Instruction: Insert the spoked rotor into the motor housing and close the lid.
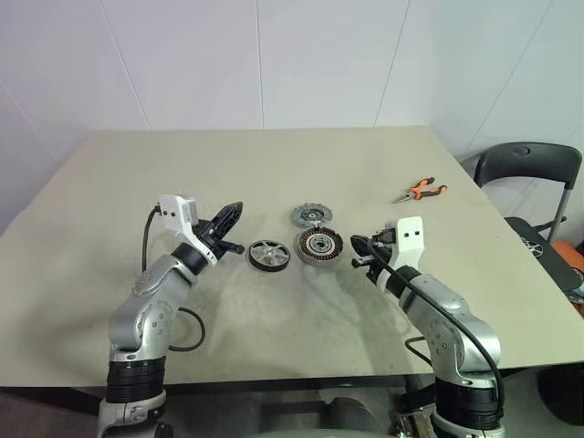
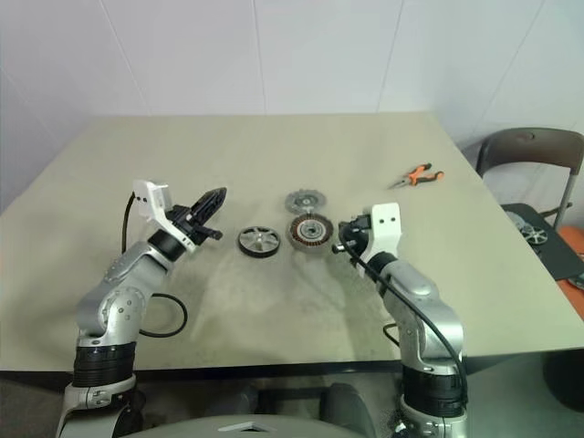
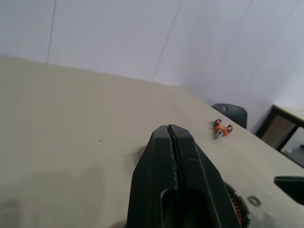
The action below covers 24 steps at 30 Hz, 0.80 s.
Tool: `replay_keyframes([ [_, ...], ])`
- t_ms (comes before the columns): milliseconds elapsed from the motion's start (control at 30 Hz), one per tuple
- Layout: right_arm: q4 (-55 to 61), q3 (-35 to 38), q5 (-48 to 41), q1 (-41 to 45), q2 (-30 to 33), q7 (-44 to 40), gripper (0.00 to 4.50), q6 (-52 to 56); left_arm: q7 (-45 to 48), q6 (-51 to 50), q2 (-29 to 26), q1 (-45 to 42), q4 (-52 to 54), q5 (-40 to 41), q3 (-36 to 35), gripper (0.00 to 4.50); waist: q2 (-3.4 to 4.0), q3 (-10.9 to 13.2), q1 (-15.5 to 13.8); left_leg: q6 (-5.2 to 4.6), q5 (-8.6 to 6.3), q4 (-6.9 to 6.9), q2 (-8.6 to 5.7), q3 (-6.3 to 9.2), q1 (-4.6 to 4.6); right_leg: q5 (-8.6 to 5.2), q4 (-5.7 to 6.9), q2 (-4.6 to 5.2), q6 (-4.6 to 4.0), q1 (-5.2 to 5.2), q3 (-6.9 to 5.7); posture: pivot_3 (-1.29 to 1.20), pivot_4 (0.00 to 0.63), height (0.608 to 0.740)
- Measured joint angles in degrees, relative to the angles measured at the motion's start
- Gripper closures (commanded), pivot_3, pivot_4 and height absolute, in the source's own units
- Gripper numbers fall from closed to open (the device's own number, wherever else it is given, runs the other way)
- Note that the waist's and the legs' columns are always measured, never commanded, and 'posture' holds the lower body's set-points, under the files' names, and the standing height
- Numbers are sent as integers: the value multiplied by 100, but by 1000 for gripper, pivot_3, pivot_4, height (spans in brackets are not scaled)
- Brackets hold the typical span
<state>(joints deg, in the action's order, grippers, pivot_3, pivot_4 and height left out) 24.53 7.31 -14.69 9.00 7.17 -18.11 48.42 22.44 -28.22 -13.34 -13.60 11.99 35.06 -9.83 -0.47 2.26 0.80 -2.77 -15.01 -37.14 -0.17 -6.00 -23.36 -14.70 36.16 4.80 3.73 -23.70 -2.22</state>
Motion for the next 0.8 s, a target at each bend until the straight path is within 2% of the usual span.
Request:
replay_keyframes([
  [567, -178, -462, 312, 356, 550, 254, 4482, -447, 44, 105, -23, -1, -140, -192, 4, 4500, 2, 0, -5, 0, 0, 2, 0, -1, -4, 1, -2, 2, -1, -5, -1, 0, 0, 740],
  [667, -322, -629, 260, 639, 844, -106, 3910, -540, 88, 104, -16, -12, -140, -193, 13, 4500, 4, 2, 9, 0, 0, -1, 0, -2, -4, 3, -3, 4, -4, -5, -3, 0, 0, 740],
  [800, -877, -925, 260, 1373, 1311, -861, 2507, -1039, 107, 132, -17, -108, -310, -237, 6, 4500, 4, 2, 7, -1, 1, -4, 0, -2, -3, 5, -1, 8, -7, -4, -16, 0, 0, 740],
])
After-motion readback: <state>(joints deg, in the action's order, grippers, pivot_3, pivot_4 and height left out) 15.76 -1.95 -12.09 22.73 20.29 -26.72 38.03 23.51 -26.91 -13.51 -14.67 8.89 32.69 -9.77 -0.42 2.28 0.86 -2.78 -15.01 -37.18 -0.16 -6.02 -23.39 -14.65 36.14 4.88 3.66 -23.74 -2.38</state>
